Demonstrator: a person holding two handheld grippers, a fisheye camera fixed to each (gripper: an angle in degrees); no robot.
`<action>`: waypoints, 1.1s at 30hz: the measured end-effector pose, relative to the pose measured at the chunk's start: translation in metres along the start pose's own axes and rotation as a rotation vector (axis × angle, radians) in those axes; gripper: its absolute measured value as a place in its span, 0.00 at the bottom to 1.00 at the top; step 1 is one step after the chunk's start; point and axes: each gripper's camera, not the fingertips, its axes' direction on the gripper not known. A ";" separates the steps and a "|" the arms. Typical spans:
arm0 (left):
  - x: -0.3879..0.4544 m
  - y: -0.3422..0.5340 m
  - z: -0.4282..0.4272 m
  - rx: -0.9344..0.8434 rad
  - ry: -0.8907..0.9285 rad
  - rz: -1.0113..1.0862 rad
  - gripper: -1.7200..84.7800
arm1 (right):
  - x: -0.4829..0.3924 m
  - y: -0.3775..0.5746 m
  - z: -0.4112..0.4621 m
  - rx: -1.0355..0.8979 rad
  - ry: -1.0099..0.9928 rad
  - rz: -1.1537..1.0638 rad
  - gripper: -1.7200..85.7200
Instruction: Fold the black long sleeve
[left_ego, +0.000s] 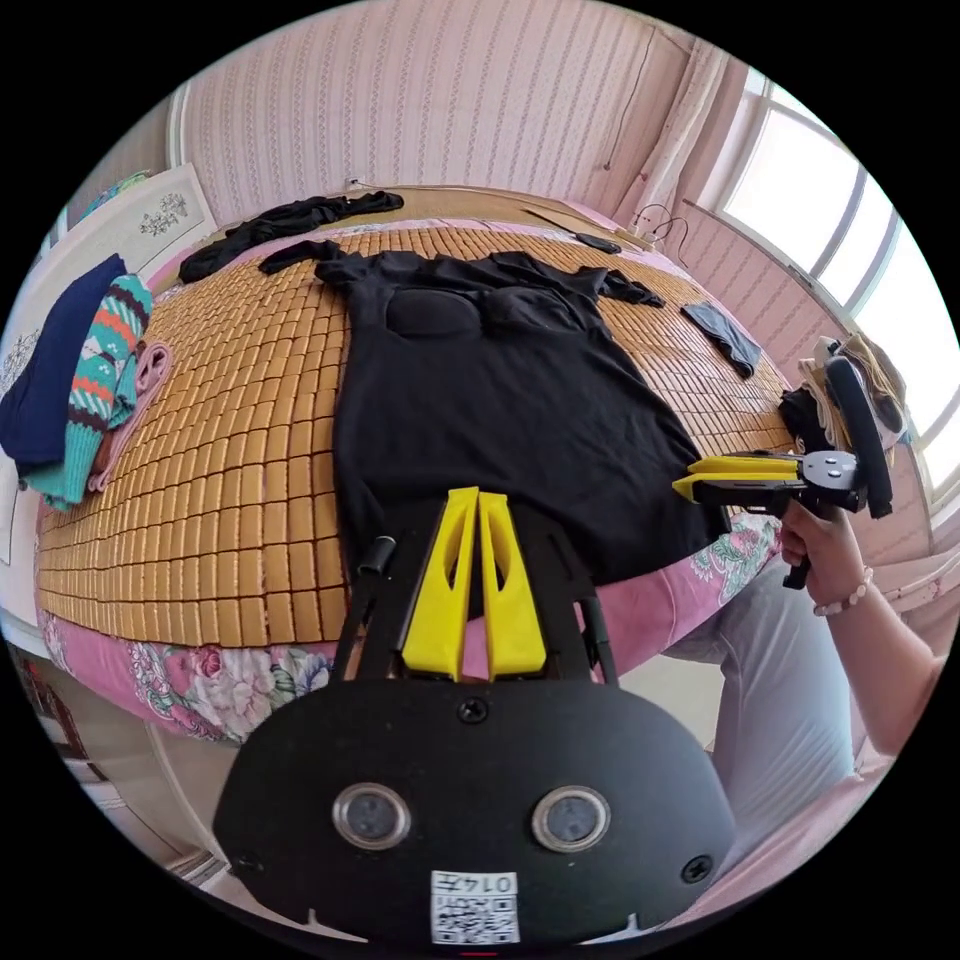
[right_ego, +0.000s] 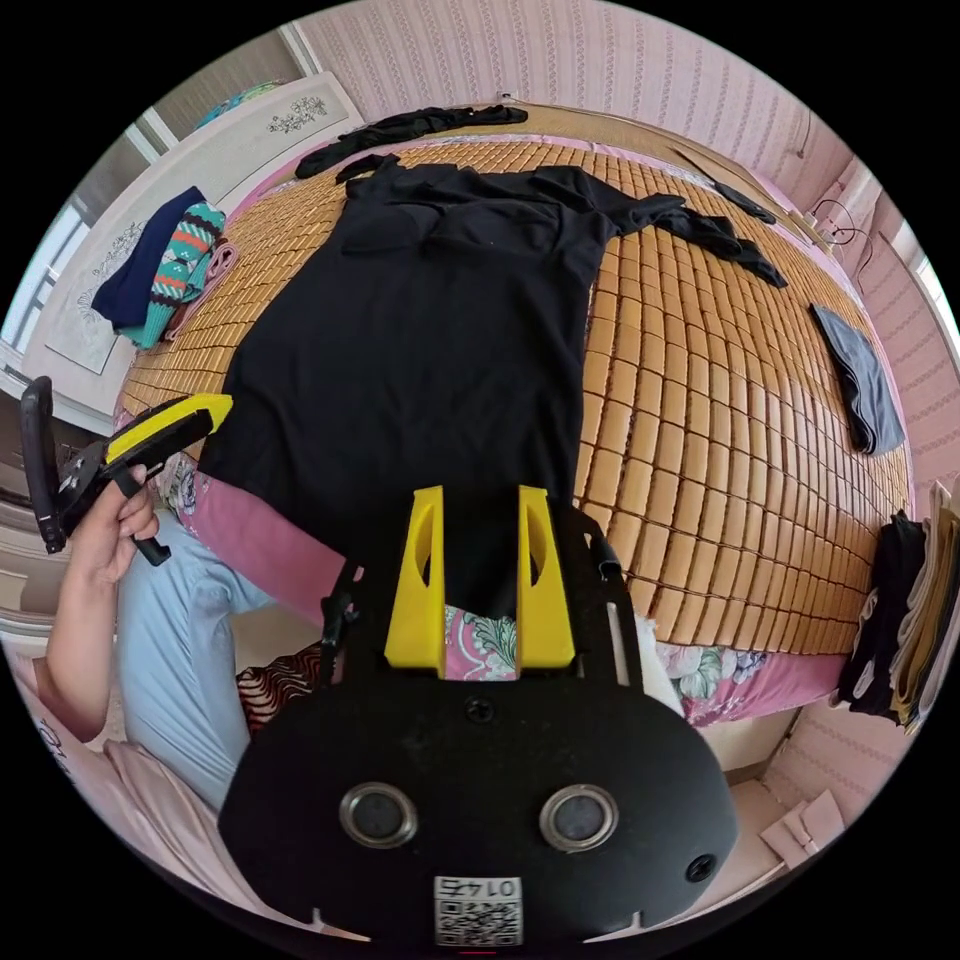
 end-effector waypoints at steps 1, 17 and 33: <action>-0.008 0.002 -0.005 -0.009 -0.022 0.002 0.03 | 0.005 0.005 -0.005 0.005 0.008 0.012 0.15; -0.040 0.007 0.019 -0.236 -0.020 -0.071 0.15 | 0.020 0.028 -0.029 -0.043 0.078 0.034 0.14; -0.030 -0.006 0.002 -0.277 -0.077 0.015 0.01 | 0.023 0.048 -0.071 -0.076 0.056 0.014 0.02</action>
